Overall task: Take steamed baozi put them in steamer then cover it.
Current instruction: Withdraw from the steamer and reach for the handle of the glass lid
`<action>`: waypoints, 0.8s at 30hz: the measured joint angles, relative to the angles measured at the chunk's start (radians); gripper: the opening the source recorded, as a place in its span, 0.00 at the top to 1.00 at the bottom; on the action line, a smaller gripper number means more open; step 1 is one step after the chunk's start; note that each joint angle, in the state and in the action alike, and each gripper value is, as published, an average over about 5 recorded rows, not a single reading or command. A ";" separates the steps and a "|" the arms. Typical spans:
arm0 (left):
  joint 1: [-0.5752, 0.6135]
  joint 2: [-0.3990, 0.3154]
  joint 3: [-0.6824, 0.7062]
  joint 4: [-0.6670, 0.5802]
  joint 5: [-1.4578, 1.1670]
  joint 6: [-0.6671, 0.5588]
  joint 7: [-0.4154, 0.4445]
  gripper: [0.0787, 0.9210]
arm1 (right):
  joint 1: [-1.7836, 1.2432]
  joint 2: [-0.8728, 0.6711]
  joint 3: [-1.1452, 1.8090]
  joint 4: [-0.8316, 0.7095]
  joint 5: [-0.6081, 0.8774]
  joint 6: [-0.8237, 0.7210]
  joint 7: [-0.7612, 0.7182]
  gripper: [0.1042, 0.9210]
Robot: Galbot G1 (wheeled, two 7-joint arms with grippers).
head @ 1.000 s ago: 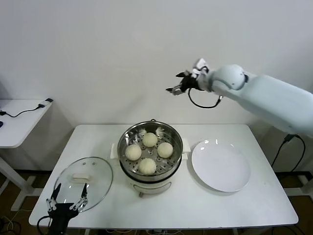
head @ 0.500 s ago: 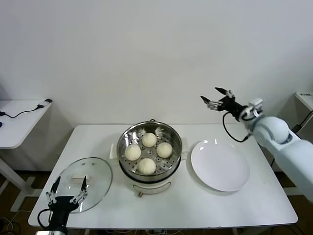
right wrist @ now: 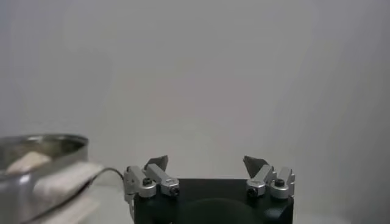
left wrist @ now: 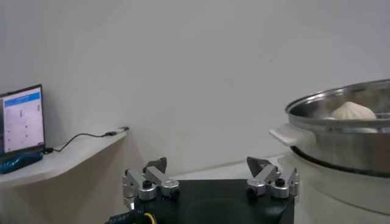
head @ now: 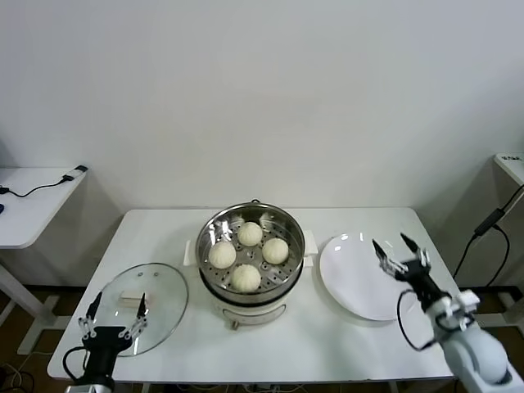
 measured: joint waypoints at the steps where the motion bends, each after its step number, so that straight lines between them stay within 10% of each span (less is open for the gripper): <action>1: -0.001 0.002 0.000 0.002 0.004 -0.003 -0.002 0.12 | -0.040 0.017 0.018 0.012 -0.007 0.006 0.001 0.12; 24: -0.037 0.005 -0.001 0.130 0.319 -0.160 -0.128 0.12 | -0.316 0.168 0.178 0.126 -0.093 0.012 0.034 0.12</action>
